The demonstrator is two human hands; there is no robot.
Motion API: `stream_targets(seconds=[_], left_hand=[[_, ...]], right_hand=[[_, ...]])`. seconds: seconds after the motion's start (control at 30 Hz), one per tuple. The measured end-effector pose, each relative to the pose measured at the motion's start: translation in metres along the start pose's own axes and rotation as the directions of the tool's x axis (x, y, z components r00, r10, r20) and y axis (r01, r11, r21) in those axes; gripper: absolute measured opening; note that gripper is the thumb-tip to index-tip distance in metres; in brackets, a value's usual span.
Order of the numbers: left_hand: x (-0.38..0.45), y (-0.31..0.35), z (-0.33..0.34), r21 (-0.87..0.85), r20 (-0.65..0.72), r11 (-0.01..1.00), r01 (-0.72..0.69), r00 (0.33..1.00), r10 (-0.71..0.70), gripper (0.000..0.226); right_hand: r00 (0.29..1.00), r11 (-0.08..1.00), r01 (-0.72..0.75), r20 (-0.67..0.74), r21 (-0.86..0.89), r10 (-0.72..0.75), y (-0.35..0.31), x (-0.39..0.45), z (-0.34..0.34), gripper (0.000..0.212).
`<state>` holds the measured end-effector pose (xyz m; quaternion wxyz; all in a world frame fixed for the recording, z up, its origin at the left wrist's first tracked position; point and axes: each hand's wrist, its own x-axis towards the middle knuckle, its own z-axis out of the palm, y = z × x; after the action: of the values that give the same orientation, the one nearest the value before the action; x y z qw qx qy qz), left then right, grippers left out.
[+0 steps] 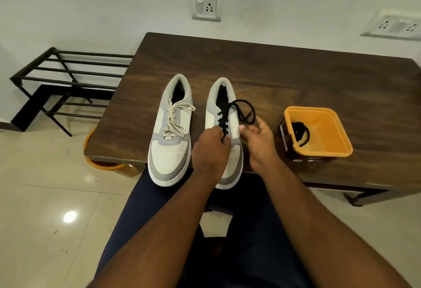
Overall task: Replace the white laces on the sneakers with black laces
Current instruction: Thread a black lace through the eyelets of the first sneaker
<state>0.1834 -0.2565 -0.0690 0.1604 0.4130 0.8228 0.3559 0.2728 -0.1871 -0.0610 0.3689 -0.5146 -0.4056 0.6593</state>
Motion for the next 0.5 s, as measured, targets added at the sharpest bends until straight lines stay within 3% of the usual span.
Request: stream_targets(seconds=[0.07, 0.17, 0.3, 0.4, 0.5], left_hand=[[0.001, -0.002, 0.001, -0.135, -0.026, 0.991, 0.006, 1.0, -0.01, 0.026], [-0.011, -0.006, 0.001, -0.262, -0.065, 0.965, 0.019, 0.997, -0.037, 0.023], [-0.023, -0.021, 0.007, -0.249, -0.176, 0.967, -0.055, 0.984, 0.011, 0.02], [-0.026, -0.026, 0.009, -0.24, -0.193, 0.967, -0.09, 0.98, 0.043, 0.018], [-0.028, -0.033, 0.013, -0.212, -0.186, 0.971, -0.115, 0.98, 0.076, 0.017]], right_hand=[[0.999, 0.994, 0.031, -0.038, -0.108, -0.035, 0.008, -0.007, 0.0, 0.092], [0.99, 0.964, 0.141, 0.028, -0.225, -0.139, 0.024, -0.015, 0.002, 0.105], [0.893, 0.771, 0.45, 0.229, -0.45, -0.388, 0.05, -0.01, 0.006, 0.081], [0.873, 0.62, 0.482, 0.279, -0.619, -0.4, 0.063, -0.002, 0.008, 0.057], [0.868, 0.599, 0.483, 0.263, -0.639, -0.42, 0.07, 0.002, 0.008, 0.051]])
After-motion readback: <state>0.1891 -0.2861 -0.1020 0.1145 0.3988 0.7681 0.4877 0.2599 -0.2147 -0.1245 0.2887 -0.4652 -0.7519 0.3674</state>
